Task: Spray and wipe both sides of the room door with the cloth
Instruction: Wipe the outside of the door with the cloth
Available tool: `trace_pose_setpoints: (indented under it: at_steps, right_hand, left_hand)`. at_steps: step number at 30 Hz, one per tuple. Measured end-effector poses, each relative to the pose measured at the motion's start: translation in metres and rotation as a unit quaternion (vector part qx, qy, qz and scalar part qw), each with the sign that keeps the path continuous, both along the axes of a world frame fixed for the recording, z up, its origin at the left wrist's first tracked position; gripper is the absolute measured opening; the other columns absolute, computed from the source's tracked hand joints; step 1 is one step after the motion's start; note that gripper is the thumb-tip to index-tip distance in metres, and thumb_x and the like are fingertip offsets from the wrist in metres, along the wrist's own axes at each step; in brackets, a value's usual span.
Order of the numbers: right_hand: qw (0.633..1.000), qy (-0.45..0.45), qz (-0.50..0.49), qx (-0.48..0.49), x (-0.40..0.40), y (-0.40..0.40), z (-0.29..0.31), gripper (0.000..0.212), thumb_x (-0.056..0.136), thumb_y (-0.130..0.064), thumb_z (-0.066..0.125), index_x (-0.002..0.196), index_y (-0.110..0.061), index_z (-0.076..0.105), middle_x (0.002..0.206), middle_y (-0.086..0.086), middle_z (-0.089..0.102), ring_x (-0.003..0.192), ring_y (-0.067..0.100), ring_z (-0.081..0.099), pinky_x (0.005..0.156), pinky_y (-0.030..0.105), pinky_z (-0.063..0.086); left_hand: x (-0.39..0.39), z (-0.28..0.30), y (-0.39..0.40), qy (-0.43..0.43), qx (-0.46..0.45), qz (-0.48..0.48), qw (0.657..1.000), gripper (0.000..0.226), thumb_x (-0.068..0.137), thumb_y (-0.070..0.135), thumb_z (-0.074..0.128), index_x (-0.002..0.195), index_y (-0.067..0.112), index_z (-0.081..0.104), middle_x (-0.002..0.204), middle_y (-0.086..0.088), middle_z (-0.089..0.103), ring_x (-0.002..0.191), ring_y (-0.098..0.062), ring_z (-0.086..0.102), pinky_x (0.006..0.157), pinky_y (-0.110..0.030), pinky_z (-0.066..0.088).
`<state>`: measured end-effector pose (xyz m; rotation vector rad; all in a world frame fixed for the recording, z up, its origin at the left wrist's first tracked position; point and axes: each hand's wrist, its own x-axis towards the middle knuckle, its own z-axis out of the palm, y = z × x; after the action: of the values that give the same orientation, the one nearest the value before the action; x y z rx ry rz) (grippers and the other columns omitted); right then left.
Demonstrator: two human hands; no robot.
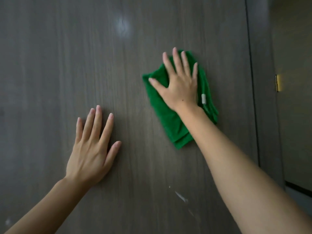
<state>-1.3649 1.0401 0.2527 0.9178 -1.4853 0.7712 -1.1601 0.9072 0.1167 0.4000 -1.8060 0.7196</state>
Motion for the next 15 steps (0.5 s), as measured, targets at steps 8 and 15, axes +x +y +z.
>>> trace_pose_setpoints:
  at_steps: [8, 15]
  right_hand:
    - [0.998, -0.043, -0.005, -0.045, 0.018, -0.011, -0.026, 0.076, 0.091, -0.066, 0.025, 0.153, -0.022, 0.019, 0.161, 0.009, 0.011, 0.148, 0.029, 0.007, 0.116, 0.057, 0.004]
    - [0.996, 0.056, 0.007, 0.075, 0.059, -0.032, -0.161, 0.079, 0.089, -0.064, 0.037, 0.152, -0.019, 0.023, 0.159, 0.011, 0.015, 0.147, 0.030, 0.011, 0.116, 0.057, 0.007]
  left_hand:
    - [0.000, 0.001, -0.001, -0.007, -0.005, -0.006, 1.000, 0.068, 0.102, 0.050, 0.016, 0.150, 0.003, 0.024, 0.159, -0.020, 0.011, 0.149, -0.031, 0.004, 0.121, -0.044, -0.002]
    - [0.001, 0.000, -0.004, 0.009, -0.007, -0.052, 0.999, 0.065, 0.103, 0.048, 0.016, 0.149, 0.004, 0.030, 0.158, -0.021, 0.017, 0.148, -0.032, 0.010, 0.121, -0.043, 0.001]
